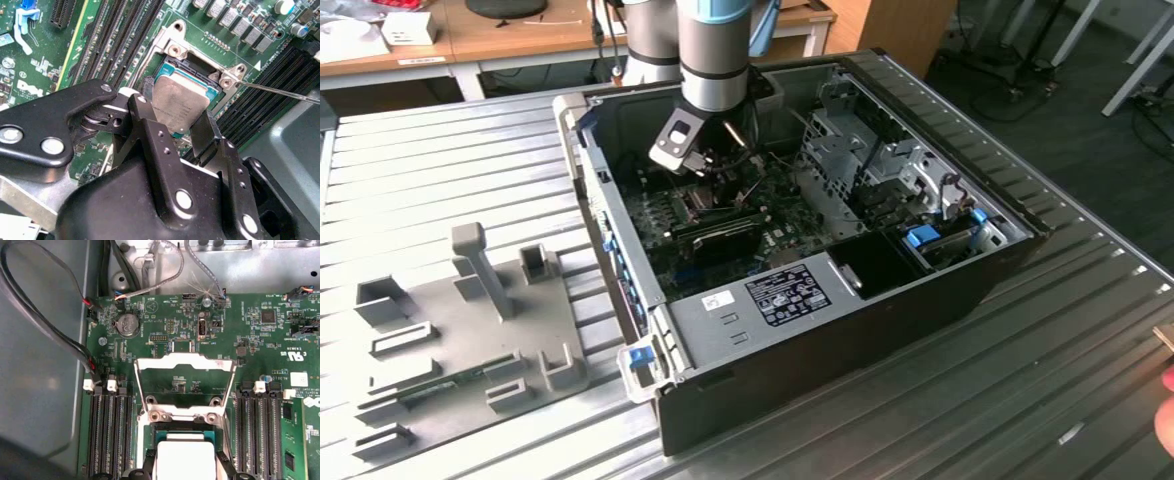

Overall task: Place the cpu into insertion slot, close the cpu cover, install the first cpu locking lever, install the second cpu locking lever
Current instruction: 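Place the cpu into insertion slot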

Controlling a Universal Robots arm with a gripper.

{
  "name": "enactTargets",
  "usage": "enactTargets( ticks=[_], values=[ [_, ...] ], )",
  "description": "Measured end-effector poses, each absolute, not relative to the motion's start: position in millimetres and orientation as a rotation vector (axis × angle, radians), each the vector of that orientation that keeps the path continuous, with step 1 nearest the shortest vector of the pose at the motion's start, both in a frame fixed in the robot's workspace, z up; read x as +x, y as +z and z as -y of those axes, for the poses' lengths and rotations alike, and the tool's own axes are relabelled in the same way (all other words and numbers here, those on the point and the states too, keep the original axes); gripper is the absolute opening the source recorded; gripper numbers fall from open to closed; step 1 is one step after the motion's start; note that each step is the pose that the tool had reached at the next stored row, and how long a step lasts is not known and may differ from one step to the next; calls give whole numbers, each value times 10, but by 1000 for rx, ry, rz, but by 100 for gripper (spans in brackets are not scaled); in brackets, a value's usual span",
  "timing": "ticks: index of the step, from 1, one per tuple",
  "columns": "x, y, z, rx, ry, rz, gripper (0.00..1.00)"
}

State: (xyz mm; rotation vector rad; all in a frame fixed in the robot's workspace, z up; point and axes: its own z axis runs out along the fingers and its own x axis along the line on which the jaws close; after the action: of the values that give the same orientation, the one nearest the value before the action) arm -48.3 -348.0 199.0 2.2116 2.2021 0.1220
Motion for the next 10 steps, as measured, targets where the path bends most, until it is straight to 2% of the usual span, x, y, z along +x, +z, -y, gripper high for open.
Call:
enactTargets(
  ticks=[10],
  values=[
    [-484,1984,3480,2259,133,-2152,54]
  ],
)
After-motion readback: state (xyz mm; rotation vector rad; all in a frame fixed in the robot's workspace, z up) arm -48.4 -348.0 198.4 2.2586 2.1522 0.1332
